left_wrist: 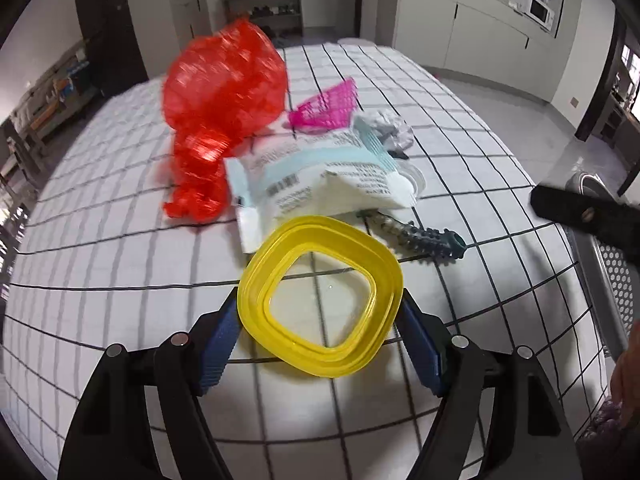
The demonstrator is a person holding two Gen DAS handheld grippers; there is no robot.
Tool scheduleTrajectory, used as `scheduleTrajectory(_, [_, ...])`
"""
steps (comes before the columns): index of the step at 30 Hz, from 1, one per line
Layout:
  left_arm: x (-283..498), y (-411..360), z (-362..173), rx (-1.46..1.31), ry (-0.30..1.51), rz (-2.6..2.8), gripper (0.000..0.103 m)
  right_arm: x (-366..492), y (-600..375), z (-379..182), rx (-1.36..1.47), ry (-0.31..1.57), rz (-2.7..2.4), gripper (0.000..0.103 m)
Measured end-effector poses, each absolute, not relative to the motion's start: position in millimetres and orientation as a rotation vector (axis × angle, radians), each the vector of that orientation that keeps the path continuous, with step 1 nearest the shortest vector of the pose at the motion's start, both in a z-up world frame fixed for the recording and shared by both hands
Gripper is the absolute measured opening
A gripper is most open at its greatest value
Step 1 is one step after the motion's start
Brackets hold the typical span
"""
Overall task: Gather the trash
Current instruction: 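Grasp the yellow ring with the left tool while the right tool grasps the dark toy fish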
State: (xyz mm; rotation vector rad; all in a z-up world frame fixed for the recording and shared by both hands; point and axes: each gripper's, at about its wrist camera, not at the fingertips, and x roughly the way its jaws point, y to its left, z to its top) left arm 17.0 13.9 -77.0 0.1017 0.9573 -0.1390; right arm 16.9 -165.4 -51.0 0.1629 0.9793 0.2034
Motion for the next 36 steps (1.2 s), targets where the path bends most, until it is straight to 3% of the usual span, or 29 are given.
scheduleTrajectory(8, [6.3, 33.1, -47.5, 0.113, 0.854, -0.059, 0.073, 22.7, -135.5, -66.6, 0.088, 1.029, 0.237, 0.072])
scheduleTrajectory(28, [12.9, 67.4, -38.5, 0.037, 0.854, -0.023, 0.073, 46.0, -87.3, -91.0, -0.057, 1.090, 0.234, 0.071])
scheduleTrajectory(31, [13.2, 67.5, -38.4, 0.039, 0.856, -0.021, 0.073, 42.0, -76.5, -90.6, -0.128, 1.068, 0.233, 0.059])
scheduleTrajectory(33, [13.5, 68.7, -38.3, 0.037, 0.859, -0.021, 0.073, 37.0, -71.5, -88.9, -0.143, 1.058, 0.255, 0.041])
scheduleTrajectory(36, [13.3, 68.9, -38.3, 0.035, 0.861, -0.024, 0.073, 33.8, -69.7, -88.4, -0.157, 1.048, 0.255, 0.041])
